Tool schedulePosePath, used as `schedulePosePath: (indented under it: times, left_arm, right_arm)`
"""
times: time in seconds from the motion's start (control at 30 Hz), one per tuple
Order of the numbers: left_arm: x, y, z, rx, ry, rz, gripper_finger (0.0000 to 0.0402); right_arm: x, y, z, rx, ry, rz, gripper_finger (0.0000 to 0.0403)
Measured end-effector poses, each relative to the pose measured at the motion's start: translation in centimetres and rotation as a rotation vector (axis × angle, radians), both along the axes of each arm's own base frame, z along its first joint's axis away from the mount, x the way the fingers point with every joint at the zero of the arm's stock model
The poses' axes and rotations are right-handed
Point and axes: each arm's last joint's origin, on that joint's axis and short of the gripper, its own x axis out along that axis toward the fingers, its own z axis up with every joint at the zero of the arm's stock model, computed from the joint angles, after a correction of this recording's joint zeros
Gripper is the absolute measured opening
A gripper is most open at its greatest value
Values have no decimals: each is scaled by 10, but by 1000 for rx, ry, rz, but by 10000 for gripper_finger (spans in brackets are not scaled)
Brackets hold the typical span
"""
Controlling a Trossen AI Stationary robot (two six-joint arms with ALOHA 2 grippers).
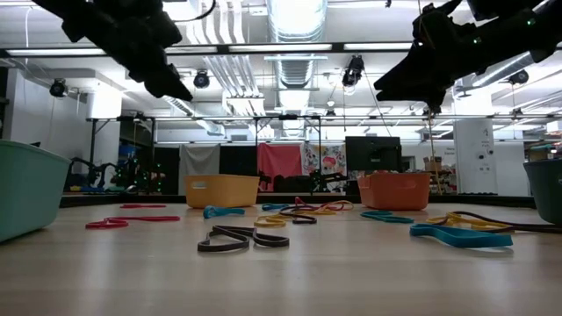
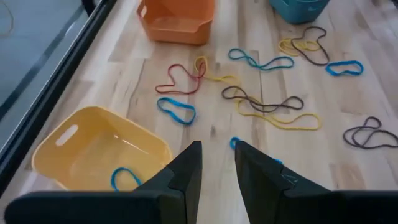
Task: Sort rubber bands into baskets
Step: Put the red rubber band into the orange bin
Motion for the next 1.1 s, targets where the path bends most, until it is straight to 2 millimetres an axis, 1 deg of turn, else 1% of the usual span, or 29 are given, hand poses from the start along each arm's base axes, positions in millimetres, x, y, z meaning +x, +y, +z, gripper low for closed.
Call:
schedulePosePath:
  times: [0.2, 0.3, 0.43, 0.53, 0.63, 0.8, 0.93, 1.1]
  left_arm:
    - [-6, -3, -13, -6, 5, 14, 76]
    - [-7, -3, -17, -1, -16, 19, 76]
    - [-5, -2, -17, 12, -43, 19, 76]
    - [-4, -2, -16, 26, -57, 15, 76]
    - [-3, -1, -12, 34, -71, 15, 76]
    - [-2, 0, -9, 49, -101, 15, 76]
    - [1, 1, -3, 62, -165, 27, 76]
    - [3, 2, 3, 73, -229, 37, 76]
  right_arm:
    - [0, 0, 1, 19, -15, -13, 183]
    - [2, 0, 8, 22, -83, -15, 183]
    - [13, -1, 22, -2, -76, -9, 183]
    - [29, -1, 35, -49, -4, -4, 183]
    - [49, -3, 44, -110, 127, -26, 183]
    - [82, -13, 53, -169, 305, -36, 183]
    - [105, -24, 52, -213, 415, -9, 183]
    - [132, -43, 40, -153, 462, 91, 183]
